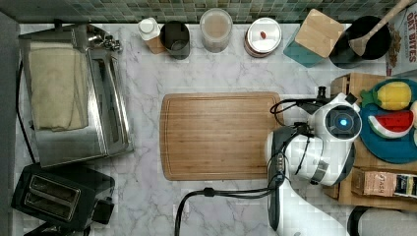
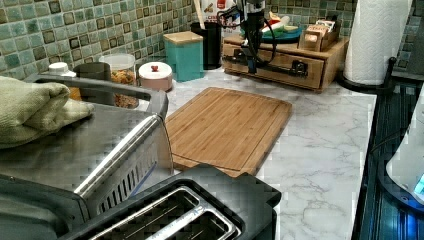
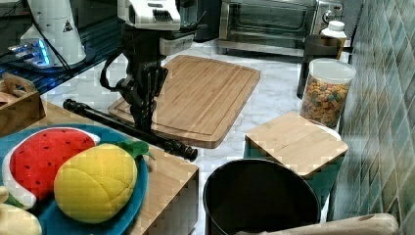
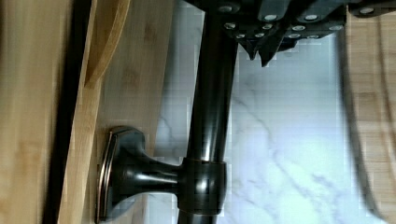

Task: Close the drawer.

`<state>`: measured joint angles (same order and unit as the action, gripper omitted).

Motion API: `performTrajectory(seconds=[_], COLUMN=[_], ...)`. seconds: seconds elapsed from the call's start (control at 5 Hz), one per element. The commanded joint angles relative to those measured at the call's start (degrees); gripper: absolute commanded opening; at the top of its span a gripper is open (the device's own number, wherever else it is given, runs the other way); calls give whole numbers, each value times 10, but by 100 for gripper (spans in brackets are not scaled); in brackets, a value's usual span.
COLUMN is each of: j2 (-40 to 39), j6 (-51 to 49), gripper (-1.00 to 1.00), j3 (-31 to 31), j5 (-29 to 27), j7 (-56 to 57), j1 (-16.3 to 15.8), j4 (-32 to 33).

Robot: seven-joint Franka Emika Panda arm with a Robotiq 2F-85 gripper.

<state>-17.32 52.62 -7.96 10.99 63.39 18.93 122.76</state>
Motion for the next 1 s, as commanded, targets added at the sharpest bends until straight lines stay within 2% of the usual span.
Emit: performTrajectory(seconds=[0.2,0.4,1.0], j2=[-33,-19,-19], j6=[-44,-31,-31], gripper=[-100,-100,-100], j3=[-75,-68,-71], j5=[98,39,38], j7=[1,87,88], j1=[70,80,77], j4=[-123,-107,-107])
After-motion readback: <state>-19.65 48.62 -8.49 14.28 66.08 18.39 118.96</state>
